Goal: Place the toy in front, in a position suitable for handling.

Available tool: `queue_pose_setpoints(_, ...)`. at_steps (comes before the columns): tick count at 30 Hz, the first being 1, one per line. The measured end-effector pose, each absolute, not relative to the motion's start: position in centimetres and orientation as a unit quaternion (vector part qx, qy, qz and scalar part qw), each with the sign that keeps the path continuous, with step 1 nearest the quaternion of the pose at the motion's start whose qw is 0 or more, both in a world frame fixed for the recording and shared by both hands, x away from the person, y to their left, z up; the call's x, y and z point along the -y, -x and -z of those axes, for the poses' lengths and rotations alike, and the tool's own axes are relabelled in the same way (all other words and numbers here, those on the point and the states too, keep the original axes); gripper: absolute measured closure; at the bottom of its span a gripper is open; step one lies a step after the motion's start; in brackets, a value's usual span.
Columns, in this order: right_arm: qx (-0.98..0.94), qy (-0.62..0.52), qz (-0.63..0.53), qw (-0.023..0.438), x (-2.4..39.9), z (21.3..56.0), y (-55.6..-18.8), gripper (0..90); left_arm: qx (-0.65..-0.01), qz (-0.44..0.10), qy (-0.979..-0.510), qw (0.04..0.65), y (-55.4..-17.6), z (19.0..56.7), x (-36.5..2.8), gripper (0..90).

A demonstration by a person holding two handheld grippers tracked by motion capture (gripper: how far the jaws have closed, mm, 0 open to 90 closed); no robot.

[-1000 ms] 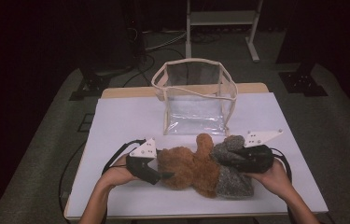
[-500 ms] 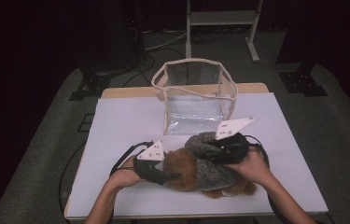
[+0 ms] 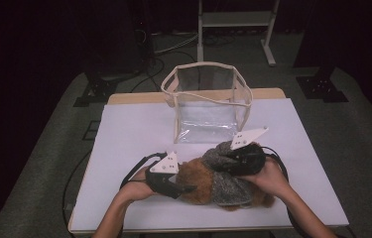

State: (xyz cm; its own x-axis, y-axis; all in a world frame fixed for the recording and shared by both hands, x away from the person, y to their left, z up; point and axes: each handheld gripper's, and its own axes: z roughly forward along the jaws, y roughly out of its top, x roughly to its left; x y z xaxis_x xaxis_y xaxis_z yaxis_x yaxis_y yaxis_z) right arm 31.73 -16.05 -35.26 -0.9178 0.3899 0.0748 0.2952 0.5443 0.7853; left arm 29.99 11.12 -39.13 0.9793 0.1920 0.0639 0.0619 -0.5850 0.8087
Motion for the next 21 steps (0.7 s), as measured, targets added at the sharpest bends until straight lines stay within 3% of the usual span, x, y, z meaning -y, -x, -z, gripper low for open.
queue_pose_setpoints(8,-0.88,-0.18,-0.434,0.062,14.3,34.7,-32.0,66.7,-0.071,-0.074,-0.889,0.446,-29.9,39.1,-11.2,38.0)
queue_pose_setpoints(14,-0.877,-0.202,-0.432,0.061,15.6,35.1,-33.2,66.8,-0.068,-0.079,-0.89,0.444,-29.9,39.1,-11.3,37.5)
queue_pose_setpoints(21,-0.878,-0.193,-0.434,0.056,15.7,35.0,-32.1,66.9,-0.067,-0.081,-0.891,0.441,-29.9,39.0,-11.0,37.8)
